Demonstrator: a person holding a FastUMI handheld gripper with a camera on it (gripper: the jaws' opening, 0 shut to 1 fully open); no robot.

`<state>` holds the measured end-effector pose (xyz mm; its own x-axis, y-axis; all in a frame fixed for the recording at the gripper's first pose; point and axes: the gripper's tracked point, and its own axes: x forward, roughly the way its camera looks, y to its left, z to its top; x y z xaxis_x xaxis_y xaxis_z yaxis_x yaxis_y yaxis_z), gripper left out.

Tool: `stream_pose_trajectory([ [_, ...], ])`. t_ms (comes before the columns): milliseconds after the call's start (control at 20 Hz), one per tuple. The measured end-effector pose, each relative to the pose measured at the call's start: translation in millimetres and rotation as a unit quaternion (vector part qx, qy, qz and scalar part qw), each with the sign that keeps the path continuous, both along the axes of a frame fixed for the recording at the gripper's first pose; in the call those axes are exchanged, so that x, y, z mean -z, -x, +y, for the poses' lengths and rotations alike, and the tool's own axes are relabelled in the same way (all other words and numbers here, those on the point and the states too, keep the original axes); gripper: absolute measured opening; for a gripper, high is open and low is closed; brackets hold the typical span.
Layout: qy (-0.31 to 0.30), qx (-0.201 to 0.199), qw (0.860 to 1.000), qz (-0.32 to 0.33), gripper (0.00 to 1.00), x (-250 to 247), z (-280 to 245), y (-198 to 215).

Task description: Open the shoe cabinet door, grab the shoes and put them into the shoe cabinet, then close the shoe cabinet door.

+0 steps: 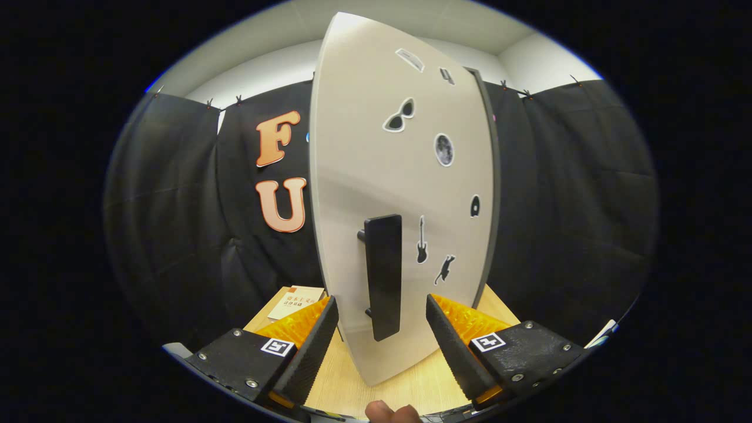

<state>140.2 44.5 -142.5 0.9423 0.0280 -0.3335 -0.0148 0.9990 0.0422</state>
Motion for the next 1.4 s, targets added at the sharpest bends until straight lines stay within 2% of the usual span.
stream_pose_trajectory([
  [200,-0.012,-0.032,0.999,-0.008,0.94,3.9,33.7,-42.5],
  [350,-0.016,-0.027,0.999,-0.014,0.95,0.2,35.3,-67.8],
  [550,-0.045,-0.046,0.998,-0.011,0.95,4.1,49.1,-93.7],
  [1400,-0.049,-0.068,0.996,-0.011,0.93,15.4,64.0,-159.4],
])
